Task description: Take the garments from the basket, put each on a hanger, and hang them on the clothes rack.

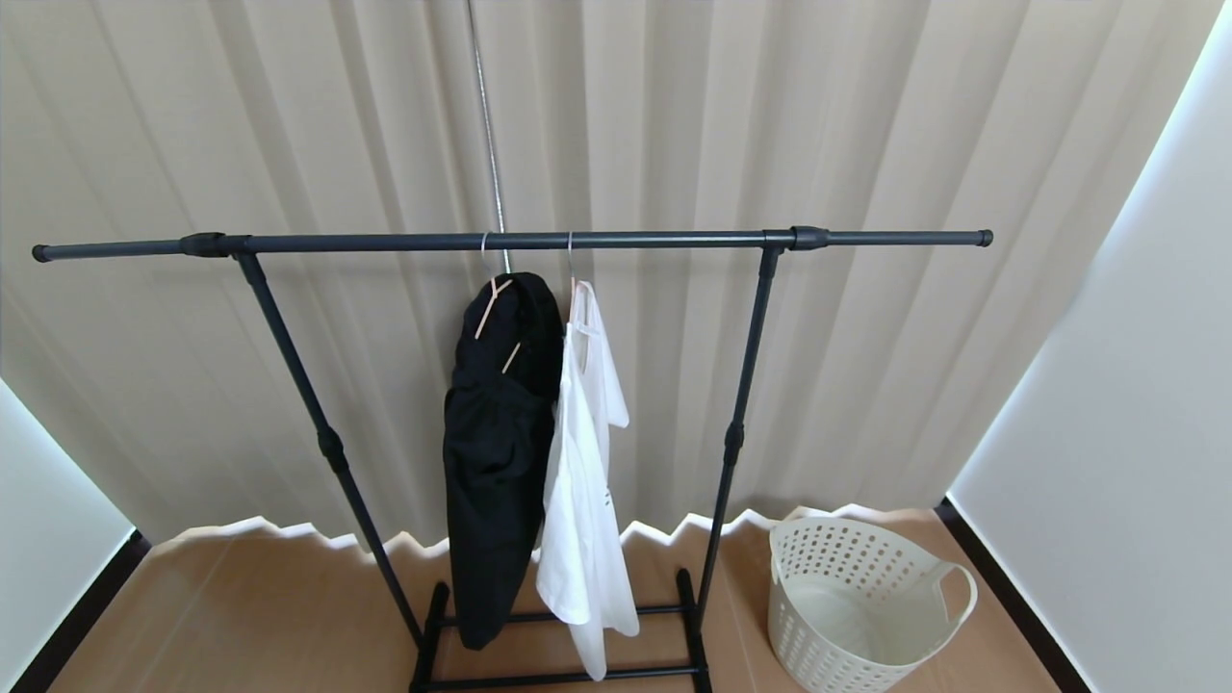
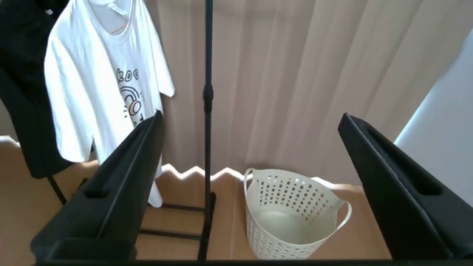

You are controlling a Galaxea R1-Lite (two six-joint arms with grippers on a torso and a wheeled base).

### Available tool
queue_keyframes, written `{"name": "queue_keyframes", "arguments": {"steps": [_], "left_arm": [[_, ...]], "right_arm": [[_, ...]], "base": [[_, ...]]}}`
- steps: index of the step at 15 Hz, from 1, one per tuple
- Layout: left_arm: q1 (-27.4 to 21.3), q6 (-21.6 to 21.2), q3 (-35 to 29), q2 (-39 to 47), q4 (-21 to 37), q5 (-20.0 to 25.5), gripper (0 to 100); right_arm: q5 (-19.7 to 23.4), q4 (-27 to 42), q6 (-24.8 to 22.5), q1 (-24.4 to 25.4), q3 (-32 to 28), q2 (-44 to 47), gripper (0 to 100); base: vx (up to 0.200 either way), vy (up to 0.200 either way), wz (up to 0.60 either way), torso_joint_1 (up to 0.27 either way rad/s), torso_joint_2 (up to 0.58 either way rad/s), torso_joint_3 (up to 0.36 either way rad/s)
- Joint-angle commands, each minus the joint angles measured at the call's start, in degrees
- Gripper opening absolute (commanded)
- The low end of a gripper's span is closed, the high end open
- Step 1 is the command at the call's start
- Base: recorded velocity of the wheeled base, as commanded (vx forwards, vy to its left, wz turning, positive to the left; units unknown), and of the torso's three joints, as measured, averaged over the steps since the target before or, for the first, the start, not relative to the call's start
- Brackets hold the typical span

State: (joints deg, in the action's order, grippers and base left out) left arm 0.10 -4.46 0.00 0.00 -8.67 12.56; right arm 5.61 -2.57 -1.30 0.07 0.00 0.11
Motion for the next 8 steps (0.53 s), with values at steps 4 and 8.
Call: {"name": "queue_keyframes", "arguments": {"steps": [4,8], "left_arm": [[0.0,0.1,0.0,0.0,0.0,0.0,100],[0.0,0.1,0.0,0.0,0.0,0.0,100]], "right_arm": [[-2.4,-0.1,-0.1,0.0,0.0,0.0,100],[-2.2,-0.1,-0.2,0.0,0.0,0.0,100]], "base": [[0.000,0.000,0.00,0.000,0.00,0.000],[0.000,0.000,0.00,0.000,0.00,0.000]]}}
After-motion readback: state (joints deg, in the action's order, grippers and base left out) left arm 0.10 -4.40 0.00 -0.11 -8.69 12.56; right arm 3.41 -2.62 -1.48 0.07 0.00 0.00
